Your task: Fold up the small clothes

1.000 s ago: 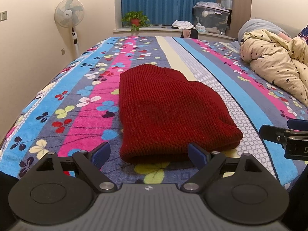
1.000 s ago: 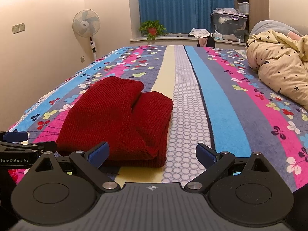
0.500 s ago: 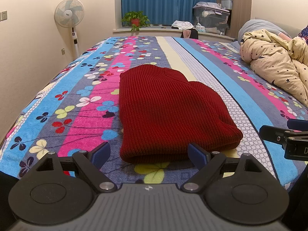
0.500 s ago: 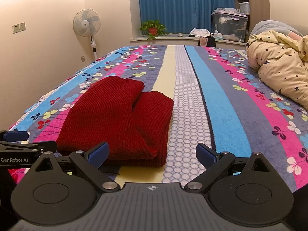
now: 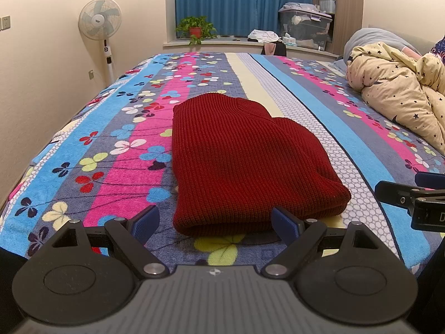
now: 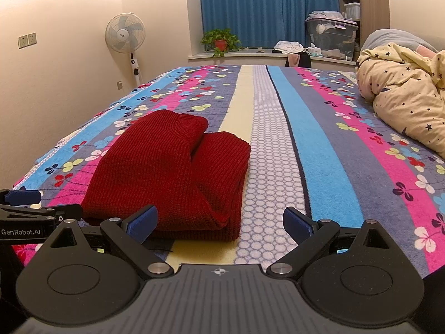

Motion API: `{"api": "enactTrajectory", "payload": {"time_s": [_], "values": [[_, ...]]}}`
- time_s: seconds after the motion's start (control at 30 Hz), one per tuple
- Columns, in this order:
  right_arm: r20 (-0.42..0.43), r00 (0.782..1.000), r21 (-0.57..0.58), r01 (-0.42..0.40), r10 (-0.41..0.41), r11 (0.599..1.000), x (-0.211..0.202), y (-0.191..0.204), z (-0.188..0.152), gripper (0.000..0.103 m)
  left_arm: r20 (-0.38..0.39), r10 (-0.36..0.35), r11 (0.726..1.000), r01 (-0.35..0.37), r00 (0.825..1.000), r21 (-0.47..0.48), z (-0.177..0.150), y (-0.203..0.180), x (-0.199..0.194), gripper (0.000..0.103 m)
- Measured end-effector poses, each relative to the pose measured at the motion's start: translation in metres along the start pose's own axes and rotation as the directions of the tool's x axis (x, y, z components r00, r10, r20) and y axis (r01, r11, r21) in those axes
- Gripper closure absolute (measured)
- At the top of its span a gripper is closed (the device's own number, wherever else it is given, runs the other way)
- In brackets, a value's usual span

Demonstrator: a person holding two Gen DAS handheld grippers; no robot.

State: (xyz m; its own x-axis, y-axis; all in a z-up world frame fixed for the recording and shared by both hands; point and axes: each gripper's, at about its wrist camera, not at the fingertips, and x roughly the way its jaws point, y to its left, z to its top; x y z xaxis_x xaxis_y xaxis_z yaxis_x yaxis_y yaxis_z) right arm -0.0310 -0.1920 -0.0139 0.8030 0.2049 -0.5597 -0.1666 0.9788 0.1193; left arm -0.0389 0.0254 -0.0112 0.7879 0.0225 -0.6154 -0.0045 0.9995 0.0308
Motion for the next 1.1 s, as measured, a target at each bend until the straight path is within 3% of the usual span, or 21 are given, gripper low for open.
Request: {"api": "enactTrajectory", "payload": {"time_s": [1.1], "values": [[-0.001, 1.0, 0.0, 0.0, 0.0, 1.0, -0.0005, 0.0002, 0.0004, 0.006, 0.004, -0.005, 1.0, 0.005, 1.0, 0.007, 0.0015, -0.0007, 0.0017, 0.012]]}}
